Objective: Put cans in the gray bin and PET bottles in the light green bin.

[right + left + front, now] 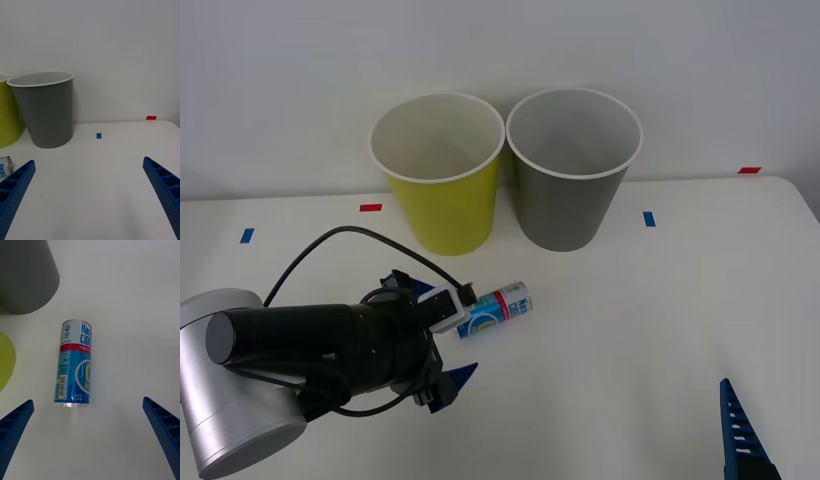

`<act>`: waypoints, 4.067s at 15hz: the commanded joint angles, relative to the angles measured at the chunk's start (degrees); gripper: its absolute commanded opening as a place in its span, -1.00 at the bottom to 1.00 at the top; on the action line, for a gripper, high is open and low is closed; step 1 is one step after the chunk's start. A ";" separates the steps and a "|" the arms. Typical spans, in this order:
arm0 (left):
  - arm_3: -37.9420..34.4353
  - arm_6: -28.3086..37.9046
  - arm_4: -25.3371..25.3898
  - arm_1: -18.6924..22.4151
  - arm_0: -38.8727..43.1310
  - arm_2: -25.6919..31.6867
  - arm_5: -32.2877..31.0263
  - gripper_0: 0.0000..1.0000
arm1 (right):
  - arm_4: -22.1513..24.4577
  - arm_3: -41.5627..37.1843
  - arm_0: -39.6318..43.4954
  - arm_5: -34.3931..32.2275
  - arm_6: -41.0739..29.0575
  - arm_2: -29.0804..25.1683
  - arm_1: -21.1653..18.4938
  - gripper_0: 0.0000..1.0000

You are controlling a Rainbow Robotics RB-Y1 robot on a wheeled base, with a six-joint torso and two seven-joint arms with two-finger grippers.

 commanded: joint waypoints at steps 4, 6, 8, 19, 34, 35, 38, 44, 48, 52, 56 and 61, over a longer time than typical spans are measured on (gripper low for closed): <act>7.41 0.98 -0.51 -3.59 -9.41 -5.62 1.46 1.00 | 0.00 0.00 0.00 0.00 0.00 0.00 0.00 1.00; 9.43 0.72 0.19 -5.43 -10.29 -5.62 1.63 1.00 | 0.00 0.00 0.00 0.00 0.00 0.00 0.00 1.00; 9.87 0.37 -0.07 -7.02 -10.99 -5.62 4.27 1.00 | 0.00 0.00 0.00 0.00 0.00 0.00 0.00 1.00; 17.43 -0.34 -0.87 -14.93 -18.20 -5.62 16.57 1.00 | 0.00 0.00 0.00 0.00 0.00 0.00 0.00 1.00; 34.39 -4.29 2.74 -25.74 -29.89 -5.62 28.96 1.00 | 0.00 0.00 0.00 0.00 0.00 0.00 0.00 1.00; 34.57 -4.55 2.74 -25.82 -30.24 -5.62 29.40 1.00 | 0.00 0.00 0.00 0.00 0.00 0.00 0.00 1.00; 34.66 -4.99 2.56 -26.09 -30.24 -5.80 29.67 1.00 | 0.00 0.00 0.00 0.00 0.00 0.00 0.00 1.00; 36.15 -6.05 1.07 -26.97 -30.42 -6.85 29.49 1.00 | 0.00 0.00 0.00 0.00 0.00 0.00 0.00 1.00; 40.19 -6.58 0.19 -29.34 -30.77 -6.77 28.88 1.00 | 0.00 0.00 0.00 0.00 0.00 0.00 0.00 1.00; 44.50 -6.58 -0.69 -32.06 -31.73 -6.85 28.88 1.00 | 0.00 0.00 0.00 0.00 0.00 0.00 0.00 1.00; 49.25 -6.58 -0.25 -33.21 -33.58 -6.77 28.88 1.00 | 0.00 0.00 0.00 0.00 0.00 0.00 0.00 1.00; 49.42 -4.91 -0.34 -33.73 -33.67 -6.77 28.88 1.00 | 0.00 0.00 0.00 0.00 0.00 0.00 0.00 1.00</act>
